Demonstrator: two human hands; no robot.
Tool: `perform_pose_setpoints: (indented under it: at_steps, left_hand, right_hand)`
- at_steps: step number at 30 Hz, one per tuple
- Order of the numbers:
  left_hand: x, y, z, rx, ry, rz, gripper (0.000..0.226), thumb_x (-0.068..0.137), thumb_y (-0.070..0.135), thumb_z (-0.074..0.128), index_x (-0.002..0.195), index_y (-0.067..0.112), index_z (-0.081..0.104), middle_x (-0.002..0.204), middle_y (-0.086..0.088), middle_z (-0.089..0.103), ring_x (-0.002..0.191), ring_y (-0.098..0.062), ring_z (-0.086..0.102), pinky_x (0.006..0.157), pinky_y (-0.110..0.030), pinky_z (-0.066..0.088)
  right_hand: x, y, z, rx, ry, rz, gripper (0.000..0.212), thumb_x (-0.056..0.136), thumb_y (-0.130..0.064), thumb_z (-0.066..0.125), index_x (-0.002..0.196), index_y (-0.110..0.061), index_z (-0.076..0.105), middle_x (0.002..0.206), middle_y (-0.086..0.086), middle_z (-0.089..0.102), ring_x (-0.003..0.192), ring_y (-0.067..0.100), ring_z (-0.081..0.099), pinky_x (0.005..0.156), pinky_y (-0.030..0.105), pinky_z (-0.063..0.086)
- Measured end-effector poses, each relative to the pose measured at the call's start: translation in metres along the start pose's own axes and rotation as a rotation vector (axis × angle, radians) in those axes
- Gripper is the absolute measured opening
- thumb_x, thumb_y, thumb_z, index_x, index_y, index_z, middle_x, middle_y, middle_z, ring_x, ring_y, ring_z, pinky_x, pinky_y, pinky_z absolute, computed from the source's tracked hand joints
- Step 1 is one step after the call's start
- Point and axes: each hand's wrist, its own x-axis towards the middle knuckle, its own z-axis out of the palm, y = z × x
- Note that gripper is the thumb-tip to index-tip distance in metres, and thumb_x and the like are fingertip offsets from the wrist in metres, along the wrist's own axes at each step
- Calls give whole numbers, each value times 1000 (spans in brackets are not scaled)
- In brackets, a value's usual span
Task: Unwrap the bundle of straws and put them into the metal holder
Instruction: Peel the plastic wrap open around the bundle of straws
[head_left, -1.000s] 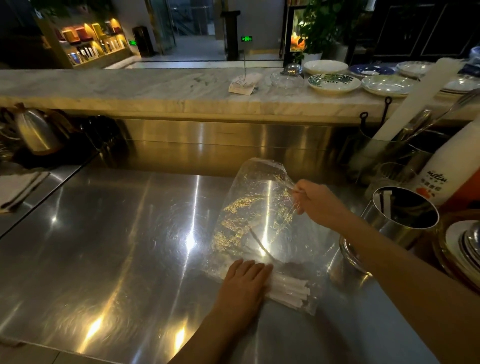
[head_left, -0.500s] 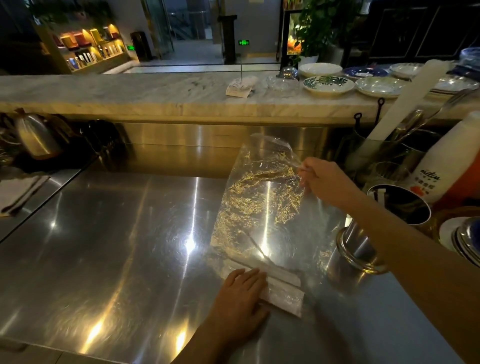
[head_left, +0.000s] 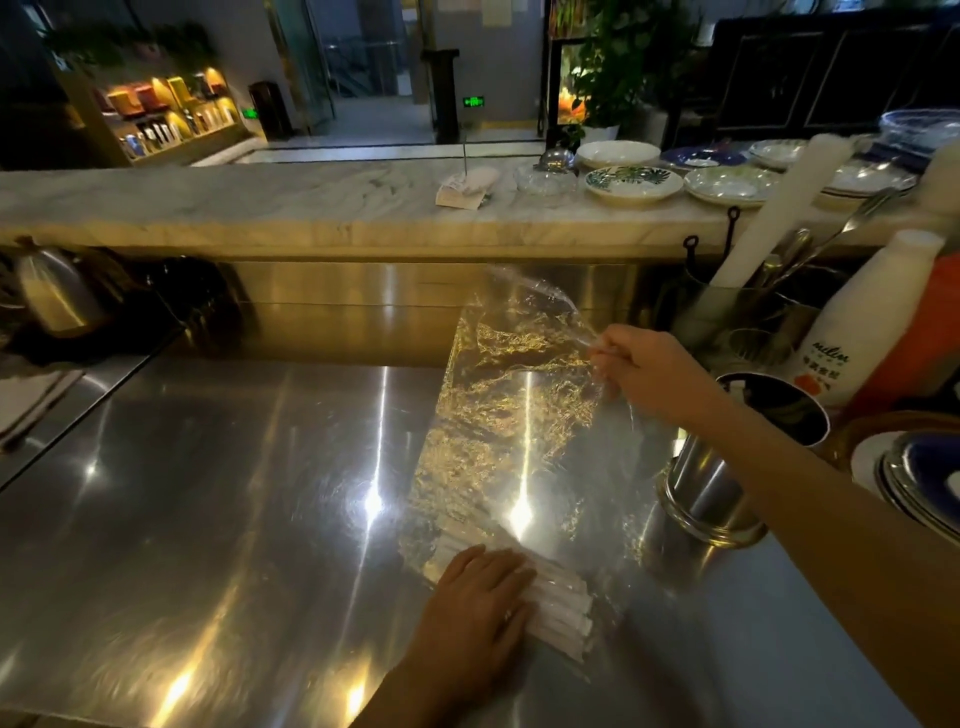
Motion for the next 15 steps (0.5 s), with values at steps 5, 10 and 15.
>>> perform_pose_setpoints:
  at_steps: [5, 10, 15]
  left_hand:
    - [67, 14, -63, -26, 296, 127, 30, 85, 26, 52, 109, 12, 64, 109, -8, 69, 100, -22, 64, 92, -41, 48]
    - [146, 37, -147, 89, 410, 328, 40, 81, 18, 63, 119, 10, 57, 122, -11, 62, 117, -24, 53, 104, -33, 28]
    - [195, 44, -181, 333, 60, 294, 60, 81, 44, 61, 132, 21, 42, 128, -5, 58, 127, -21, 42, 111, -40, 5]
  right_hand:
    - [-2, -4, -8, -15, -30, -40, 8, 88, -17, 54, 83, -12, 58, 68, -7, 56, 55, -5, 56, 51, 0, 39]
    - [-6, -14, -14, -195, -40, -129, 10, 87, -22, 56, 91, -13, 58, 66, -10, 53, 58, 2, 53, 56, 16, 41]
    - [-15, -27, -21, -318, -52, -188, 18, 86, -30, 57, 87, -12, 57, 68, 0, 58, 61, 13, 56, 60, 26, 43]
